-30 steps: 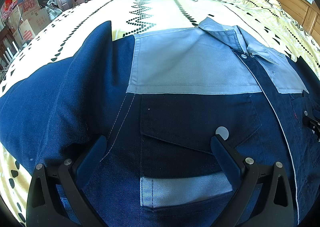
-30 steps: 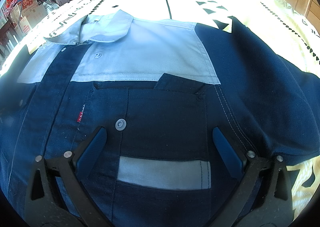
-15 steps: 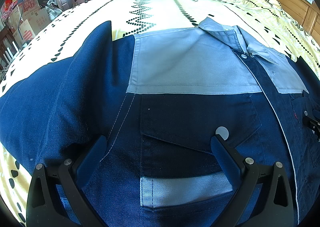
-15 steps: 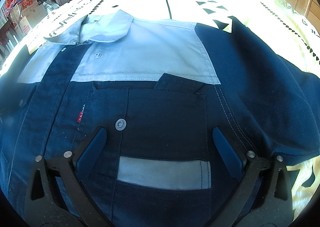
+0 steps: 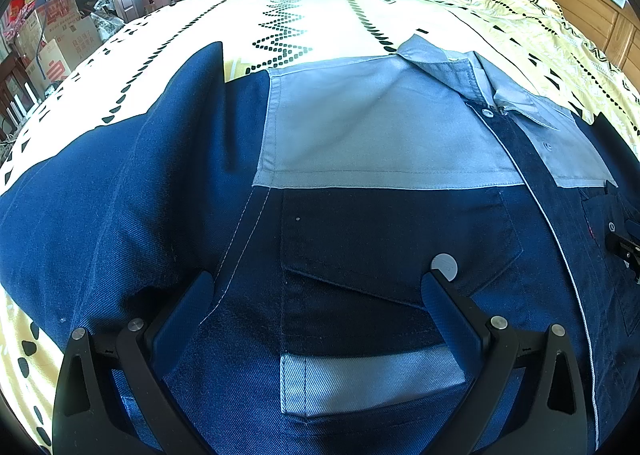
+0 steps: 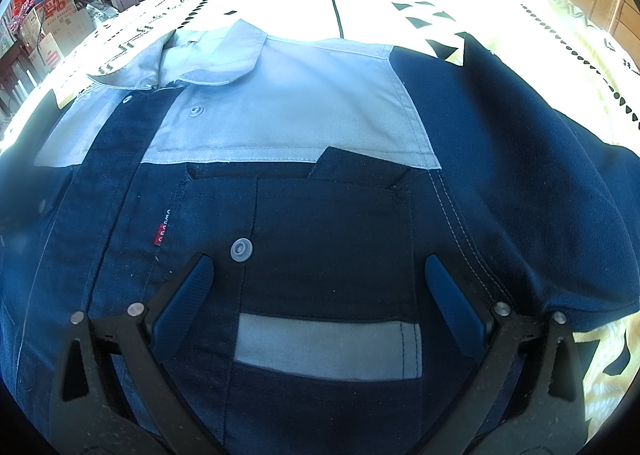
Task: Fold small clothes
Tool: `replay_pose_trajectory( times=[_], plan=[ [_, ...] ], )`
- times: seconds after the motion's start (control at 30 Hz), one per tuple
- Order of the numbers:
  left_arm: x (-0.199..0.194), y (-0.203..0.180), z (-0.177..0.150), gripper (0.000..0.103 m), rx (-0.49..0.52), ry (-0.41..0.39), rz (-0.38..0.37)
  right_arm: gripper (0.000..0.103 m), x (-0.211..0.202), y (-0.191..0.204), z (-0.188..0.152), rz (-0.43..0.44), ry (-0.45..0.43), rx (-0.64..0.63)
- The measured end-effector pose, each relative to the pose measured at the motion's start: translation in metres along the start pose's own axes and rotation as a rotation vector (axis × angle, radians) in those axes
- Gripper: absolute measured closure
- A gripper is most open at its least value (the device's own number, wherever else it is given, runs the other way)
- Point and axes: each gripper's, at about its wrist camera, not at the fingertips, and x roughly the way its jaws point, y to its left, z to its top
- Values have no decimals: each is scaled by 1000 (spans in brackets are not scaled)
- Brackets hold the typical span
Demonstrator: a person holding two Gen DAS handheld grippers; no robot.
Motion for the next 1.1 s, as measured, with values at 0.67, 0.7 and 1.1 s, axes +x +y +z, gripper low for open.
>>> replay_pose_trajectory(
  times=[0.67, 0.7, 1.1],
  plan=[
    [0, 0, 0, 0, 4, -3, -13, 0, 2, 2, 2, -1, -1, 0],
    [0, 0, 0, 0, 4, -3, -13, 0, 2, 2, 2, 0, -2, 0],
    [0, 0, 0, 0, 32, -21, -102, 0, 2, 2, 2, -1, -2, 0]
  ],
)
